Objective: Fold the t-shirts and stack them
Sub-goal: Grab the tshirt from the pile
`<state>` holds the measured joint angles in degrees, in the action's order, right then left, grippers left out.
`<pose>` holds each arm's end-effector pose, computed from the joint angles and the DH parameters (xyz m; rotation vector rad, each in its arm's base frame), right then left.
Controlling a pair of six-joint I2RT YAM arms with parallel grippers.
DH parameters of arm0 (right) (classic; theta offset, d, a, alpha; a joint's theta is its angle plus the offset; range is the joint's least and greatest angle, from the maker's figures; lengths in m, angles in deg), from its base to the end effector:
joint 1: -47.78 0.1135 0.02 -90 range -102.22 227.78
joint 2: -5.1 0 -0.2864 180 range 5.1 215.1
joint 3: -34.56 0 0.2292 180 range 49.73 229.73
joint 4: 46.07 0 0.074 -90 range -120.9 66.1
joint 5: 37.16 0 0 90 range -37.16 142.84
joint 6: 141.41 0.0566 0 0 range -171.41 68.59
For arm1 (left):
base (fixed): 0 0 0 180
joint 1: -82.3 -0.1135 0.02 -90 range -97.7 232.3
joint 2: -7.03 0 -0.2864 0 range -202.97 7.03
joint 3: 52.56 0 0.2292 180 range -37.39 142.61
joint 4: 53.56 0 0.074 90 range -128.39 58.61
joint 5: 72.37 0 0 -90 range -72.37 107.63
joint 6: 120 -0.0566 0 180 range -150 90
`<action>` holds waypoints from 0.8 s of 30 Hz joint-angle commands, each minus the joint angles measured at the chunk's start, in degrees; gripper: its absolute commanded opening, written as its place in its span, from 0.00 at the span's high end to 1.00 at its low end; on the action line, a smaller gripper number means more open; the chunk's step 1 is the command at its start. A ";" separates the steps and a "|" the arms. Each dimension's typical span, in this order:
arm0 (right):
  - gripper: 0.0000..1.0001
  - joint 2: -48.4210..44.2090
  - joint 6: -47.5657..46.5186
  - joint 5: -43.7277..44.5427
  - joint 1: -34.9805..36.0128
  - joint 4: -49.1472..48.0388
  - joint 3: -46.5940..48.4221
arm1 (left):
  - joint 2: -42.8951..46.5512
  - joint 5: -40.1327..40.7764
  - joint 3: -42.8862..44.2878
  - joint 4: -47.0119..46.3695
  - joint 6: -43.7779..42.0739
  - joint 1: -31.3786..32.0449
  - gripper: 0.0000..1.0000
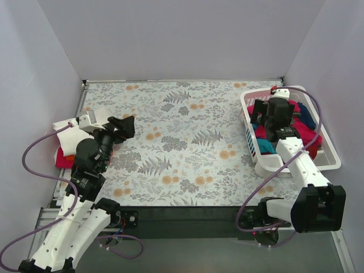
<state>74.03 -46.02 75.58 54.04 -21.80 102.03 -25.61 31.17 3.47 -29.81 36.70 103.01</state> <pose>0.2607 0.0066 0.3201 0.2347 1.9788 -0.2695 0.1153 -0.0294 0.3582 -0.8276 1.4495 -0.9959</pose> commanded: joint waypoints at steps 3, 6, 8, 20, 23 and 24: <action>0.08 1.47 0.77 -5.59 -2.39 -3.47 0.01 | -1.02 0.61 -0.08 -0.23 -0.78 0.47 0.19; 0.08 3.40 0.59 -7.53 -2.92 -4.62 -0.18 | -1.72 0.52 0.09 -0.23 -0.95 0.47 0.19; 0.09 5.24 0.59 -7.89 -3.10 -4.62 0.18 | -1.81 0.43 0.01 -0.14 -1.04 0.47 0.19; 0.13 10.26 0.41 -7.10 -3.98 -5.76 0.09 | -0.05 2.28 -0.08 -0.05 -1.22 0.74 0.19; 0.21 10.97 0.24 -6.92 -4.15 -5.85 0.35 | 0.12 2.72 0.01 0.21 -1.31 0.82 0.19; 0.23 11.23 0.15 -6.92 -4.07 -5.76 0.35 | 0.21 2.81 -0.08 0.21 -1.31 0.91 0.19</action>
<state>84.28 -45.48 69.15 49.91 -27.00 101.70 -26.01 32.39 3.47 -29.78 36.26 103.51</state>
